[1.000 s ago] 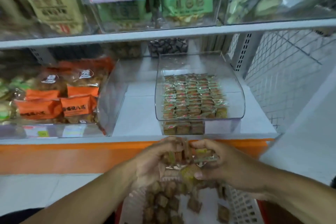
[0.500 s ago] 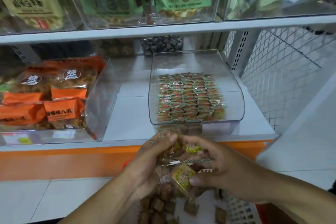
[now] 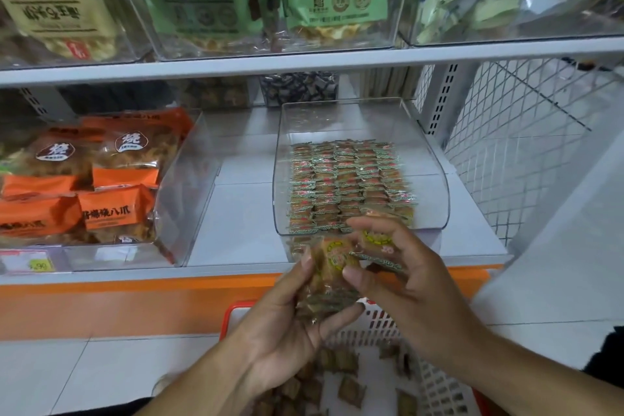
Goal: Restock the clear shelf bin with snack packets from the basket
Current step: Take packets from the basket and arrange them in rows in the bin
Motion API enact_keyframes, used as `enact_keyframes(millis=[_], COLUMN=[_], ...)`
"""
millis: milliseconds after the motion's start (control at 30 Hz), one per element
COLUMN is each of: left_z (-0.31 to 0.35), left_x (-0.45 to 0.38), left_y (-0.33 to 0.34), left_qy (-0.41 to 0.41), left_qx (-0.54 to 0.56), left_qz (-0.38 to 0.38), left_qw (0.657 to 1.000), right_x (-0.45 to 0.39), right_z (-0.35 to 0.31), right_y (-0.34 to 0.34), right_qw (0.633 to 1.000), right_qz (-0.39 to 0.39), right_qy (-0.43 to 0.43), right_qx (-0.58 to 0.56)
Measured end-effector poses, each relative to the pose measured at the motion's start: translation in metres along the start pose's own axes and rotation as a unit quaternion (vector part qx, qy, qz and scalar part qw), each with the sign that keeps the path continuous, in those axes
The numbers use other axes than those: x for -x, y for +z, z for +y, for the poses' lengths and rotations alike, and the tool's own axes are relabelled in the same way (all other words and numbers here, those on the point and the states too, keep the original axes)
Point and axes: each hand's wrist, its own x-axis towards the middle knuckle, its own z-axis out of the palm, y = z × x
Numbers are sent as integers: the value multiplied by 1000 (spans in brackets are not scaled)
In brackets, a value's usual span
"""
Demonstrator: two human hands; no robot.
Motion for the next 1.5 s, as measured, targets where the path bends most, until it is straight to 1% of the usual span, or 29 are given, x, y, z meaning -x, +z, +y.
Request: enact_keyframes(millis=[67,167,267,367,467,567,633,700,767,833,900,1000,1067,1133,1233,1300,1333,1500], left_z=[0,1,4,10,15,17,17,17,17,18,20,22,23,24,28,30,31,29], left_x=[0,-2,-3,-4,-6,-6,-7,-7,-6,-4,-2,-2,0,2,5,6,6,7], left_y=[4,9,12,13,14,14,16,16,16,15,16,16,18,19,18,15,14,13], left_qy=[13,29,33,42,48,56,62,66,67,72,88,104,105,103,99,101,105,155], left_qx=[25,49,62,72,76,45,9,-20,-45,-74,-104,-146,-156,-153,-124,-116,-125,-211], left_qz=[-1,17,36,50,45,39,37,47,59,72,91,123,127,118,76,78,85,123], left_qw=[1000,998,997,995,995,997,997,997,995,992,987,976,974,976,984,985,983,957], right_x=[-2,-7,-11,-15,-19,-22,-23,-23,-23,-24,-26,-28,-28,-28,-28,-27,-26,-21], right_z=[0,-3,-10,-15,-17,-20,-21,-22,-25,-28,-30,-28,-29,-30,-24,-20,-19,-21], right_y=[1,1,-3,-7,-8,-8,-9,-11,-12,-12,-12,-13,-13,-13,-13,-13,-12,-4], right_qw=[1000,999,997,997,996,988,981,972,955,941,930,904,891,881,860,854,853,851], right_qz=[-10,-28,-58,-53,-64,-62,-73,-110,-158,-174,-154,-118,-128,-142,-88,-58,-56,-78], right_qy=[0,-11,-1,-6,-8,31,68,105,137,162,192,248,275,293,320,330,334,341], right_qx=[10,14,-41,-47,-65,-140,-169,-181,-209,-239,-272,-327,-339,-344,-389,-398,-396,-393])
